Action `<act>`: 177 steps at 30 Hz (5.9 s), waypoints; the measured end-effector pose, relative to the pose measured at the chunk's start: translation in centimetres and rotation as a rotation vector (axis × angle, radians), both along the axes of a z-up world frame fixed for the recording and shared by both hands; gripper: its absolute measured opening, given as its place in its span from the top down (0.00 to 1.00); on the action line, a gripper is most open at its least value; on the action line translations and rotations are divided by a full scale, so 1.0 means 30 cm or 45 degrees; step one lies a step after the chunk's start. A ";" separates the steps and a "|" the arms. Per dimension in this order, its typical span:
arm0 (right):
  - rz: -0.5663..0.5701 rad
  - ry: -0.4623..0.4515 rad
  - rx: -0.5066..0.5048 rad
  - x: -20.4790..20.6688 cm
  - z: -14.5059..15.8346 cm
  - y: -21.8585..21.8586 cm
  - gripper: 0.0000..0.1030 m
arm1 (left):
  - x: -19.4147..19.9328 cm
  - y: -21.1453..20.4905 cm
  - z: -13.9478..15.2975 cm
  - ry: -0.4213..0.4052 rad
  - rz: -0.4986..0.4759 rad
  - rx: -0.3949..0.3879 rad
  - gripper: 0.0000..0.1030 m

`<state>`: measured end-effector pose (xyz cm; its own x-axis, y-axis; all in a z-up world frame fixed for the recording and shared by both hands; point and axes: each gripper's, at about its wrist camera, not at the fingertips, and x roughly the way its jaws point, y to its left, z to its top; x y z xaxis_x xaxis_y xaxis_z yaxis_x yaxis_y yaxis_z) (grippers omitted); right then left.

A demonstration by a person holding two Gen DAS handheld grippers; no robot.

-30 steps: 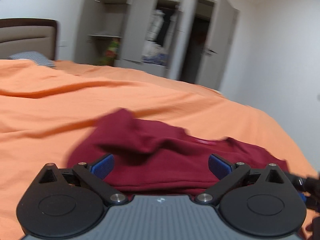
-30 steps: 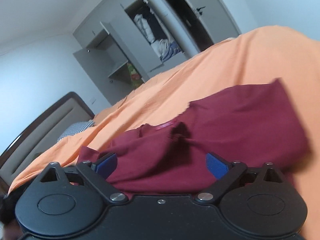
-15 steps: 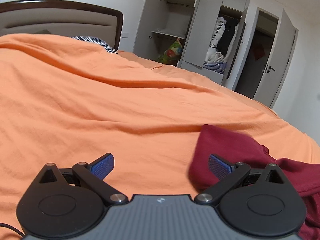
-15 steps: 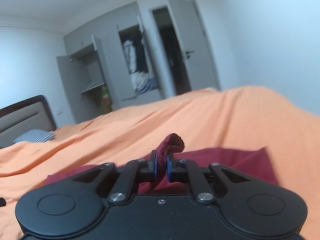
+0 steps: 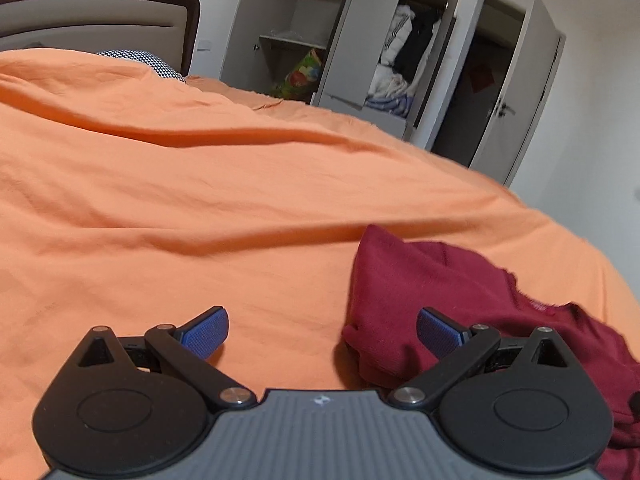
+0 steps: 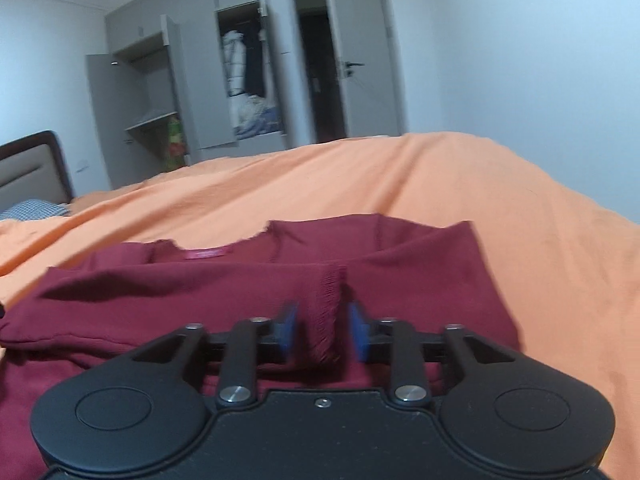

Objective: Fold small clothes

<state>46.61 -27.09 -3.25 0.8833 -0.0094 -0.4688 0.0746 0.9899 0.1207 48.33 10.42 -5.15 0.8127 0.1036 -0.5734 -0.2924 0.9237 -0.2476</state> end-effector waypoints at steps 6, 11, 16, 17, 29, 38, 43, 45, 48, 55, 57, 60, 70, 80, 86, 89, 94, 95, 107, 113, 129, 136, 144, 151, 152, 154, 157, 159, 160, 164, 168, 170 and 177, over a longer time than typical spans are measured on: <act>-0.053 -0.027 -0.128 0.029 0.016 -0.004 0.16 | 0.042 -0.045 -0.049 0.120 0.034 0.115 0.01; -0.065 0.133 -0.195 0.083 -0.064 0.003 0.15 | 0.042 -0.046 -0.063 0.138 0.032 0.131 0.00; -0.069 0.089 -0.186 0.032 -0.026 -0.019 0.02 | 0.011 -0.029 -0.028 0.147 0.048 0.077 0.01; -0.062 0.078 -0.172 0.015 -0.019 -0.025 0.01 | -0.002 -0.027 -0.020 0.142 0.051 0.060 0.01; 0.089 0.090 0.026 -0.338 0.033 -0.114 0.01 | -0.263 -0.083 0.107 0.069 -0.013 0.108 0.00; 0.263 0.090 -0.004 -0.632 0.059 -0.095 0.01 | -0.522 -0.146 0.135 0.060 -0.178 0.203 0.00; 0.340 0.093 -0.041 -0.763 0.063 -0.099 0.01 | -0.652 -0.168 0.117 0.090 -0.200 0.202 0.00; 0.383 0.081 -0.050 -0.815 0.067 -0.091 0.01 | -0.699 -0.176 0.106 0.101 -0.206 0.181 0.00; 0.483 0.060 -0.094 -0.887 0.073 -0.055 0.01 | -0.749 -0.197 0.088 0.138 -0.234 0.157 0.00; 0.790 0.042 -0.324 -0.998 0.044 0.115 0.01 | -0.781 -0.240 0.053 0.265 -0.256 0.169 0.00; 0.839 0.033 -0.371 -1.016 0.032 0.152 0.01 | -0.783 -0.247 0.048 0.283 -0.257 0.181 0.00; 0.877 0.041 -0.393 -1.016 0.016 0.187 0.01 | -0.788 -0.251 0.050 0.294 -0.252 0.187 0.00; 0.884 0.135 -0.541 -0.988 -0.060 0.236 0.01 | -0.798 -0.237 0.046 0.319 -0.251 0.167 0.00; 0.794 0.011 -0.444 -0.965 -0.022 0.181 0.08 | -0.817 -0.223 0.067 0.278 -0.251 0.143 0.00; 0.801 0.018 -0.233 -0.921 0.018 0.142 0.30 | -0.893 -0.219 0.136 0.035 -0.410 0.100 0.00; 0.813 0.043 -0.165 -0.891 0.025 0.141 0.46 | -0.940 -0.238 0.154 -0.064 -0.558 0.113 0.00; 0.782 0.100 0.032 -0.816 0.043 0.112 0.60 | -0.995 -0.305 0.135 -0.100 -0.802 0.181 0.00; 0.769 0.112 0.081 -0.794 0.047 0.101 0.63 | -1.004 -0.324 0.126 -0.102 -0.841 0.203 0.00; 0.736 0.098 0.130 -0.774 0.069 0.075 0.66 | -0.988 -0.462 0.006 -0.052 -0.776 0.806 0.27; 0.753 0.102 0.079 -0.822 0.058 0.077 0.57 | -0.963 -0.371 0.038 -0.031 -0.732 0.625 0.89; 0.539 0.043 -0.585 -1.040 -0.048 0.055 0.70 | -0.906 -0.305 0.204 -0.124 -0.615 0.467 0.95; 0.392 -0.184 -0.583 -1.153 0.033 -0.040 0.96 | -0.997 -0.324 0.226 -0.206 -0.624 0.537 0.97; 0.478 -0.286 -0.517 -1.322 0.178 -0.088 0.96 | -1.174 -0.292 0.309 -0.279 -0.622 0.509 0.97; 0.686 -0.121 -0.346 -1.442 0.324 -0.179 0.96 | -1.312 -0.248 0.423 -0.212 -0.820 0.490 0.97; 0.687 -0.117 -0.327 -1.430 0.336 -0.177 0.96 | -1.305 -0.247 0.437 -0.207 -0.837 0.465 0.97; 0.674 -0.128 -0.279 -1.390 0.358 -0.189 0.96 | -1.273 -0.244 0.465 -0.207 -0.868 0.414 0.97; 0.694 -0.155 -0.273 -1.286 0.422 -0.187 0.96 | -1.165 -0.248 0.519 -0.203 -0.931 0.391 0.97; 0.710 -0.180 -0.317 -1.180 0.470 -0.188 0.95 | -1.063 -0.256 0.570 -0.166 -0.953 0.413 0.97; 0.716 -0.192 -0.349 -1.122 0.484 -0.192 0.95 | -1.013 -0.260 0.598 -0.128 -0.961 0.416 0.97; 0.732 -0.188 -0.495 -0.877 0.533 -0.187 0.95 | -0.787 -0.277 0.700 0.005 -1.025 0.473 0.96; 0.741 -0.139 -0.555 -0.620 0.542 -0.169 0.95 | -0.564 -0.334 0.721 0.059 -1.087 0.660 0.96; 0.742 -0.098 -0.559 -0.490 0.521 -0.148 0.95 | -0.442 -0.360 0.700 0.093 -1.114 0.727 0.96; 0.706 0.161 -0.446 -0.105 0.349 -0.122 0.94 | 0.015 -0.353 0.483 0.295 -1.100 0.530 0.96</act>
